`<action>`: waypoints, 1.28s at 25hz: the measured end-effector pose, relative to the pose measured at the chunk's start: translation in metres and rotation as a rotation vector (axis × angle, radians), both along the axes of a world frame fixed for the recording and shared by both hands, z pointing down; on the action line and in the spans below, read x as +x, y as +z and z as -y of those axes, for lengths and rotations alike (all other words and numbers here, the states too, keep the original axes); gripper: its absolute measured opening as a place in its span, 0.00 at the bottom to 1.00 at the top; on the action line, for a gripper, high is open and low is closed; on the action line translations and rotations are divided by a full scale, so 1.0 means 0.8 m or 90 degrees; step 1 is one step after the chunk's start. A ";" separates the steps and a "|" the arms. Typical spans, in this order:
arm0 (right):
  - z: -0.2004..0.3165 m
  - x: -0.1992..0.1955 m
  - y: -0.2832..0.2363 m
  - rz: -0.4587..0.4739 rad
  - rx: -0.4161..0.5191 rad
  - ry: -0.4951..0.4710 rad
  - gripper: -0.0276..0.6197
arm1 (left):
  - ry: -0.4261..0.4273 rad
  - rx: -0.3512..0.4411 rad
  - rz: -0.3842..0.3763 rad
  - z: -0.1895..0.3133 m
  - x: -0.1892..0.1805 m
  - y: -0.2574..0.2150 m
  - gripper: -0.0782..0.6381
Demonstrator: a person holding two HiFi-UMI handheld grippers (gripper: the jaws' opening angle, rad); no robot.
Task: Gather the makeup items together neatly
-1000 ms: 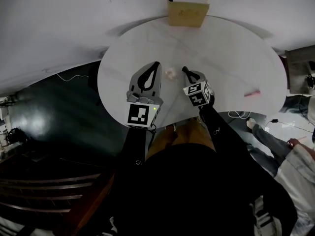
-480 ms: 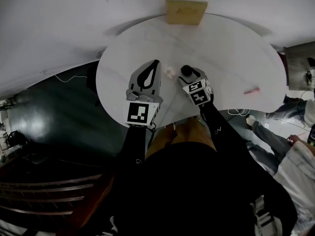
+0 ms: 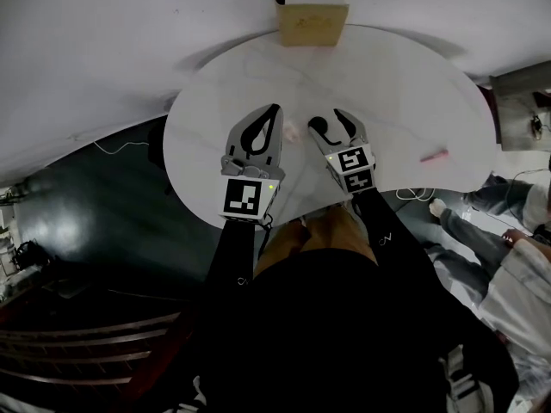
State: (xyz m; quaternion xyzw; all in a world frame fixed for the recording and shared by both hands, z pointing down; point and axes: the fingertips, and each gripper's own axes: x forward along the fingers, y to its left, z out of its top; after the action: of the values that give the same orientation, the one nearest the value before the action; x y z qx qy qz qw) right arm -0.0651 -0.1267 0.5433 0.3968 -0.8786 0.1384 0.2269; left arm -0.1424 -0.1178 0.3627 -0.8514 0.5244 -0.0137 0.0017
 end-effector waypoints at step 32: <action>0.000 0.386 -0.150 0.019 0.190 0.354 0.46 | 0.298 0.020 -0.021 0.056 0.355 -0.011 0.12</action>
State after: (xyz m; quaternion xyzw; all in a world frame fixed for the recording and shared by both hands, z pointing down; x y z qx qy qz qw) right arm 0.2436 -0.1266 0.4236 0.6489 -0.7500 0.0705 0.1065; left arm 0.1418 -0.1625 0.3541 -0.9497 0.3127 0.0094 0.0098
